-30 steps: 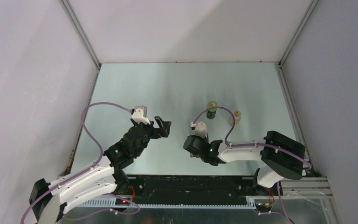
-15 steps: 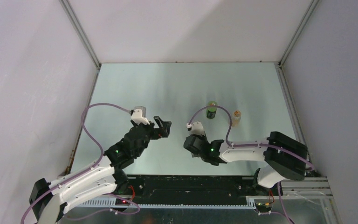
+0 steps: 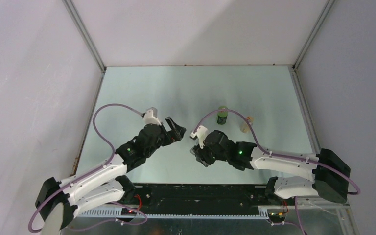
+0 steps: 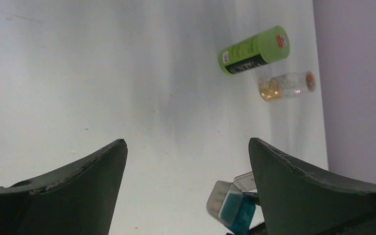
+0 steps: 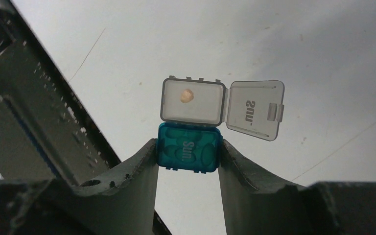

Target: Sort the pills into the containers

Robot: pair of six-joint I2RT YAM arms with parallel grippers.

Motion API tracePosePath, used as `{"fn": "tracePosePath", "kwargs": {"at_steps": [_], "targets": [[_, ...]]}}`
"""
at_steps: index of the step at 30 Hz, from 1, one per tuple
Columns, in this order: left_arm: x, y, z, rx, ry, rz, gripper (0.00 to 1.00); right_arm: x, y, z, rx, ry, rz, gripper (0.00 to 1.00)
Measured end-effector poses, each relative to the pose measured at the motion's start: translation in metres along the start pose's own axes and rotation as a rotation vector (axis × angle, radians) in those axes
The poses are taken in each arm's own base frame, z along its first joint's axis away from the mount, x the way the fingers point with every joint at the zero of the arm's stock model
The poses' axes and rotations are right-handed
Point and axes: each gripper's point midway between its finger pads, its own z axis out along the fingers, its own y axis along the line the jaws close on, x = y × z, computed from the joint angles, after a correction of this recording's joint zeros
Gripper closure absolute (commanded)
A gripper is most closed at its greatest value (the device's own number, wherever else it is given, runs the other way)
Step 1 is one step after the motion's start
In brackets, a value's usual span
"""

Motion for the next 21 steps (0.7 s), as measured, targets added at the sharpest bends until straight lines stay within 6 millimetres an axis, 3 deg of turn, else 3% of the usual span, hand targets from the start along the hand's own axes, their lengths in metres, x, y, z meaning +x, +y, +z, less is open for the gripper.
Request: {"fn": "tracePosePath", "kwargs": {"at_steps": [5, 14, 21], "targets": [[0.018, -0.010, 0.009, 0.047, 0.106, -0.018, 0.01, 0.002, 0.010, -0.008, -0.078, 0.013, -0.105, 0.67], [0.051, -0.030, 0.016, 0.158, 0.267, -0.014, 0.03, -0.017, 0.020, -0.022, -0.161, -0.054, -0.242, 0.68], [0.062, -0.042, 0.020, 0.215, 0.330, -0.008, 0.08, -0.014, 0.020, -0.022, -0.173, -0.040, -0.287, 0.69]]}}
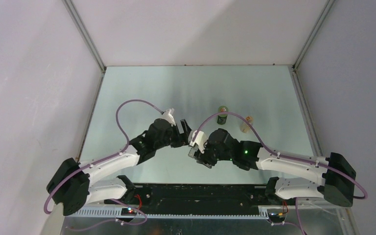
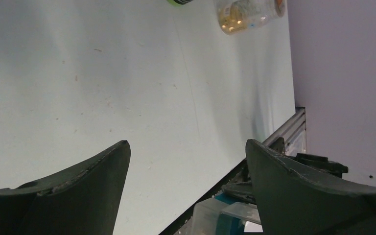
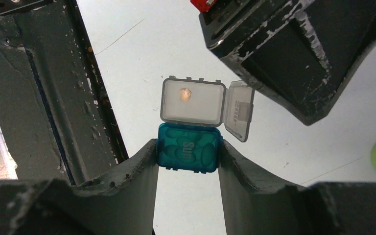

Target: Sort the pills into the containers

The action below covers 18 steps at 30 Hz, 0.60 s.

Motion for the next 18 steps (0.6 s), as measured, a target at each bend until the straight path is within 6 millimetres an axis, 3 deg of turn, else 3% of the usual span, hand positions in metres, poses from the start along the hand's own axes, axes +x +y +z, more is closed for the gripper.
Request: {"fn": "tracePosePath", "kwargs": {"at_steps": [7, 13, 18], "targets": [[0.002, -0.014, -0.003, 0.071, 0.020, 0.027, 0.09, -0.005, -0.006, -0.003, 0.014, 0.000, 0.025, 0.70], [-0.001, -0.021, -0.006, 0.100, 0.011, 0.037, 0.16, -0.019, -0.022, -0.008, 0.061, -0.032, 0.101, 0.72], [-0.007, -0.028, -0.012, 0.127, -0.018, 0.023, 0.22, -0.020, -0.041, -0.011, 0.105, -0.044, 0.216, 0.74]]}}
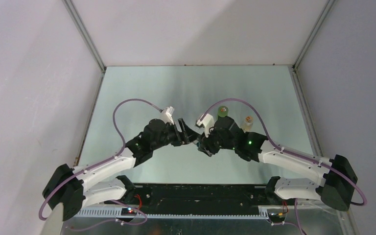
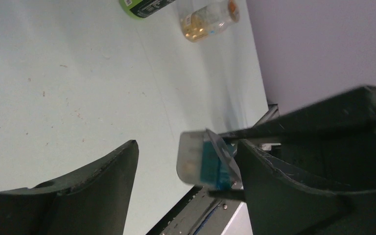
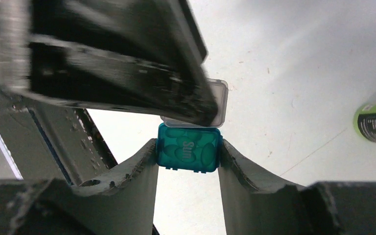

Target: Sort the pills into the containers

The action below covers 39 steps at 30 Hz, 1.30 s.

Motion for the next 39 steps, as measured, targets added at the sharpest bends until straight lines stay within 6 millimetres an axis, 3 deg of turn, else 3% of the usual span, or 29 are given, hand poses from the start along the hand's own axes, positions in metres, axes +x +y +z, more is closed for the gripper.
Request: {"fn": "tracePosePath", "kwargs": {"at_steps": [6, 18, 21, 32, 36, 39], "targets": [[-0.015, -0.017, -0.011, 0.080, -0.096, -0.057, 0.24, -0.003, -0.010, -0.001, 0.014, -0.012, 0.129, 0.74], [-0.023, -0.029, -0.013, 0.151, -0.143, -0.128, 0.32, -0.022, -0.010, -0.011, -0.026, -0.084, 0.255, 0.75], [-0.024, -0.030, -0.013, 0.156, -0.144, -0.142, 0.41, -0.025, -0.012, -0.012, -0.025, -0.096, 0.272, 0.75], [-0.025, -0.035, -0.014, 0.185, -0.154, -0.173, 0.57, -0.034, -0.015, -0.015, -0.022, -0.134, 0.305, 0.76], [-0.026, -0.037, -0.015, 0.193, -0.153, -0.181, 0.75, -0.035, -0.014, -0.015, -0.023, -0.137, 0.312, 0.76], [-0.027, -0.039, -0.016, 0.200, -0.156, -0.192, 0.80, -0.036, -0.015, -0.015, -0.023, -0.141, 0.314, 0.76]]}}
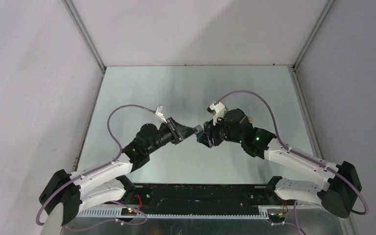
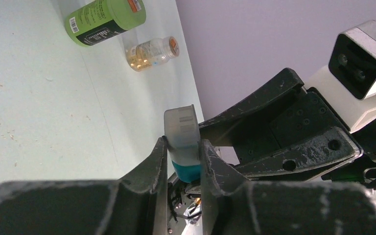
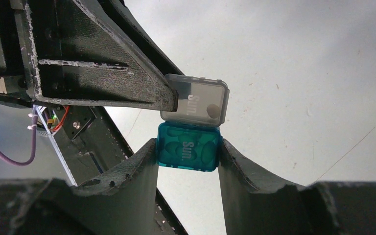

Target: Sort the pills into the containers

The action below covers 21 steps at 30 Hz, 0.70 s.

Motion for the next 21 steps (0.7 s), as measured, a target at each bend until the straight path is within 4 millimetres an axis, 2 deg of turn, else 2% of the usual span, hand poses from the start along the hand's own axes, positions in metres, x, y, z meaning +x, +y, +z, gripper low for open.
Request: {"fn": "tracePosePath", "kwargs": {"at_steps": [2, 4, 8, 9, 11, 13, 18, 21], "targets": [[0.000, -0.001, 0.000, 0.002, -0.001, -0.005, 0.83, -0.001, 0.000, 0.000, -0.001, -0.003, 0.000, 0.76], [0.000, -0.001, -0.001, 0.003, -0.001, -0.005, 0.81, -0.001, 0.000, 0.000, -0.001, -0.004, 0.000, 0.76], [0.000, -0.001, -0.001, -0.001, 0.000, -0.006, 0.57, -0.001, 0.000, 0.000, 0.000, -0.004, 0.000, 0.76], [0.000, -0.001, -0.002, -0.002, 0.000, -0.006, 0.46, -0.001, 0.000, 0.001, -0.001, -0.004, 0.003, 0.76], [0.000, -0.001, -0.003, -0.001, 0.000, -0.008, 0.33, -0.002, 0.000, 0.001, 0.000, -0.006, 0.005, 0.76], [-0.001, -0.003, -0.004, 0.004, -0.003, -0.003, 0.25, -0.003, 0.000, 0.001, 0.003, -0.007, 0.007, 0.76], [-0.006, -0.004, -0.008, -0.006, -0.027, 0.005, 0.13, 0.001, -0.006, 0.006, 0.034, 0.008, 0.011, 0.76], [-0.010, 0.004, -0.011, -0.047, -0.054, 0.014, 0.11, 0.008, -0.013, 0.010, 0.068, 0.032, 0.015, 0.77]]}}
